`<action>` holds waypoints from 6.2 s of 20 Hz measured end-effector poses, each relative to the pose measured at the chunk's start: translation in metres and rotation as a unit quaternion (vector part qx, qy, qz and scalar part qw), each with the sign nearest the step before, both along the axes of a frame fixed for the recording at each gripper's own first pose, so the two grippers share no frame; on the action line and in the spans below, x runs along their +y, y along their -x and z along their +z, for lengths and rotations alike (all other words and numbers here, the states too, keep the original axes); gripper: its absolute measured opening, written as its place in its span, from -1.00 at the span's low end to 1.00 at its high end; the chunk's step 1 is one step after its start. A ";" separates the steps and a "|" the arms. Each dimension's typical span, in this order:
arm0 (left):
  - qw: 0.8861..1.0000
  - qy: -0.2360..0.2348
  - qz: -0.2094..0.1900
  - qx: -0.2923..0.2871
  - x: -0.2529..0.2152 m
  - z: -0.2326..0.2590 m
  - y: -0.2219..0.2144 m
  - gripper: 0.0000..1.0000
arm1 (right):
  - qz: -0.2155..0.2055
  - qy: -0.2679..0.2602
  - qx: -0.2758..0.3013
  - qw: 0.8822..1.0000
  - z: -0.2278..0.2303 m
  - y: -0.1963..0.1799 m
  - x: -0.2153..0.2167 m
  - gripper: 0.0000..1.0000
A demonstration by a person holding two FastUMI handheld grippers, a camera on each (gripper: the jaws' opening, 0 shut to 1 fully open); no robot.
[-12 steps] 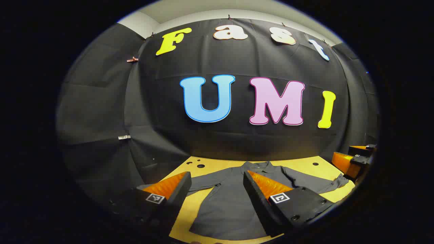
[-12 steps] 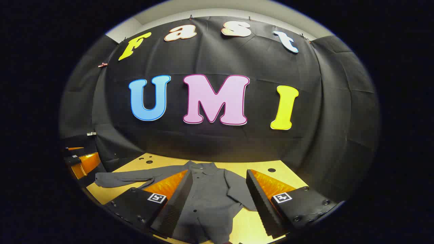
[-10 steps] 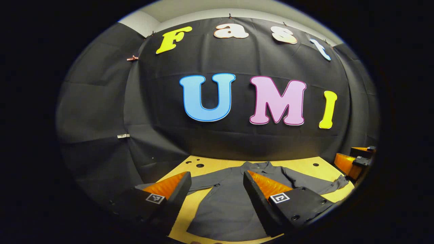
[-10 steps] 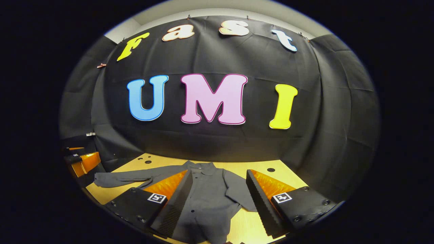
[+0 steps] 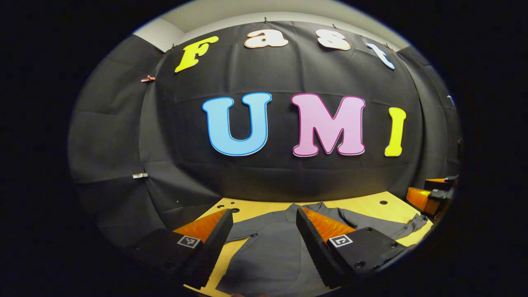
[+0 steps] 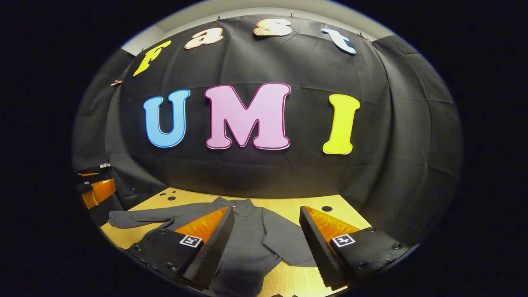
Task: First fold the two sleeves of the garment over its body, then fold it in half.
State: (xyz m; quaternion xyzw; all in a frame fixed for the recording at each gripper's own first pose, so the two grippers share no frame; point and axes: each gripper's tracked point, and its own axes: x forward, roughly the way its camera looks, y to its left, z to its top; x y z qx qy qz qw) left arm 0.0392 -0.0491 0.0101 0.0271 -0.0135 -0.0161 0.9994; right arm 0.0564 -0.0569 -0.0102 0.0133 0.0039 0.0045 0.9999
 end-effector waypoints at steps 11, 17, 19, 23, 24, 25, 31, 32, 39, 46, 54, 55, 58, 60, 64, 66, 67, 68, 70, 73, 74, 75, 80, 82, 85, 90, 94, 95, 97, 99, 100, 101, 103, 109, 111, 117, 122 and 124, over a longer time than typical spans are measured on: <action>0.999 -0.005 -0.006 0.040 0.004 -0.034 -0.017 0.94 | -0.055 0.028 0.051 0.997 -0.047 -0.016 -0.049 0.95; 0.998 -0.007 0.003 0.055 0.011 -0.047 -0.020 0.94 | -0.132 0.005 0.108 0.985 -0.087 -0.028 -0.120 0.95; 0.998 -0.006 0.008 0.066 0.015 -0.053 -0.020 0.94 | -0.142 -0.008 0.131 0.981 -0.102 -0.033 -0.141 0.95; 0.996 0.004 0.019 0.084 0.018 -0.062 -0.026 0.94 | -0.198 -0.020 0.176 0.964 -0.132 -0.029 -0.196 0.96; 0.996 0.003 0.021 0.086 0.019 -0.063 -0.027 0.94 | -0.211 -0.026 0.189 0.959 -0.143 -0.027 -0.208 0.96; 0.996 0.002 0.023 0.088 0.019 -0.064 -0.028 0.94 | -0.223 -0.032 0.202 0.953 -0.154 -0.026 -0.220 0.96; 0.994 -0.009 0.026 0.110 0.015 -0.075 -0.033 0.95 | -0.257 -0.062 0.275 0.924 -0.222 -0.024 -0.271 0.96; 0.993 -0.005 0.025 0.113 0.012 -0.078 -0.033 0.94 | -0.259 -0.066 0.287 0.920 -0.233 -0.023 -0.278 0.96; 0.991 0.007 0.028 0.130 0.002 -0.084 -0.036 0.95 | -0.253 -0.110 0.325 0.905 -0.270 -0.037 -0.298 0.96; 0.991 0.013 0.018 0.132 -0.015 -0.086 -0.040 0.95 | -0.235 -0.105 0.358 0.897 -0.282 -0.046 -0.294 0.98; 0.990 0.006 0.011 0.143 -0.028 -0.087 -0.042 0.95 | -0.203 -0.084 0.371 0.903 -0.280 -0.052 -0.273 -0.68; 0.990 0.001 0.009 0.141 -0.029 -0.086 -0.042 0.95 | -0.199 -0.085 0.374 0.902 -0.280 -0.052 -0.273 -0.80; 0.989 -0.008 0.005 0.149 -0.026 -0.089 -0.040 0.95 | -0.189 -0.110 0.376 0.900 -0.275 -0.053 -0.271 -0.89; 0.989 -0.012 0.010 0.147 -0.021 -0.085 -0.039 0.95 | -0.190 -0.107 0.370 0.903 -0.264 -0.052 -0.269 -0.89; 0.989 -0.015 0.007 0.150 -0.015 -0.085 -0.036 0.95 | -0.182 -0.050 0.357 0.915 -0.226 -0.054 -0.262 -0.89; 0.989 -0.016 0.005 0.147 -0.009 -0.083 -0.037 0.96 | -0.172 -0.028 0.341 0.924 -0.201 -0.062 -0.250 -0.89; 0.989 -0.017 0.004 0.144 -0.005 -0.081 -0.037 0.95 | -0.167 -0.020 0.331 0.928 -0.188 -0.065 -0.243 -0.89; 0.990 -0.017 0.003 0.143 -0.002 -0.079 -0.039 0.95 | -0.161 -0.013 0.326 0.932 -0.177 -0.067 -0.237 -0.89; 0.989 -0.014 0.000 0.144 0.005 -0.078 -0.042 0.95 | -0.148 -0.009 0.315 0.937 -0.157 -0.075 -0.223 -0.89; 0.992 -0.009 0.000 0.130 0.018 -0.069 -0.047 0.95 | -0.133 0.007 0.298 0.945 -0.128 -0.089 -0.199 -0.89; 0.992 -0.007 -0.002 0.125 0.021 -0.067 -0.047 0.95 | -0.125 0.015 0.292 0.948 -0.117 -0.095 -0.187 -0.89; 0.993 -0.007 -0.002 0.122 0.026 -0.068 -0.049 0.95 | -0.118 0.024 0.285 0.951 -0.107 -0.101 -0.177 -0.89; 0.993 0.014 0.015 0.119 0.065 -0.075 -0.044 0.94 | -0.065 0.077 0.250 0.963 -0.059 -0.139 -0.107 -0.89; 0.993 0.006 0.024 0.115 0.079 -0.077 -0.043 0.95 | -0.037 0.091 0.239 0.966 -0.043 -0.157 -0.069 -0.89; 0.993 0.013 0.039 0.108 0.105 -0.078 -0.043 0.95 | 0.009 0.117 0.221 0.968 -0.027 -0.184 -0.005 -0.90; 0.988 0.045 0.076 0.125 0.150 -0.093 -0.038 0.95 | 0.095 0.113 0.215 0.965 -0.030 -0.216 0.120 -0.90; 0.981 0.070 0.115 0.139 0.185 -0.110 -0.031 0.95 | 0.160 0.138 0.213 0.954 -0.051 -0.223 0.220 -0.90; 0.979 0.073 0.123 0.144 0.193 -0.116 -0.029 0.95 | 0.175 0.139 0.218 0.950 -0.060 -0.223 0.243 -0.90; 0.975 0.080 0.141 0.149 0.210 -0.129 -0.028 0.95 | 0.199 0.145 0.228 0.942 -0.081 -0.225 0.282 -0.89; 0.971 0.093 0.159 0.152 0.229 -0.140 -0.029 0.95 | 0.210 0.159 0.245 0.933 -0.105 -0.224 0.315 -0.89; 0.968 0.101 0.169 0.155 0.239 -0.147 -0.029 0.95 | 0.214 0.162 0.254 0.929 -0.118 -0.222 0.328 -0.89; 0.965 0.108 0.179 0.158 0.247 -0.153 -0.029 0.94 | 0.220 0.163 0.262 0.925 -0.131 -0.220 0.340 -0.89; 0.958 0.119 0.201 0.164 0.265 -0.166 -0.030 0.91 | 0.229 0.163 0.279 0.918 -0.156 -0.218 0.360 -0.86; 0.947 0.158 0.225 0.168 0.302 -0.191 -0.042 0.92 | 0.279 0.125 0.333 0.892 -0.190 -0.188 0.399 0.20; 0.944 0.162 0.233 0.170 0.318 -0.196 -0.051 0.92 | 0.267 0.105 0.328 0.900 -0.177 -0.175 0.395 0.98; 0.945 0.146 0.228 0.185 0.349 -0.220 -0.103 0.92 | 0.236 0.080 0.305 0.919 -0.145 -0.111 0.340 0.96; 0.942 0.118 0.233 0.212 0.372 -0.250 -0.143 0.92 | 0.203 0.053 0.304 0.929 -0.125 -0.058 0.272 0.96; 0.941 0.111 0.228 0.226 0.374 -0.261 -0.150 0.92 | 0.181 0.056 0.302 0.934 -0.121 -0.042 0.238 0.96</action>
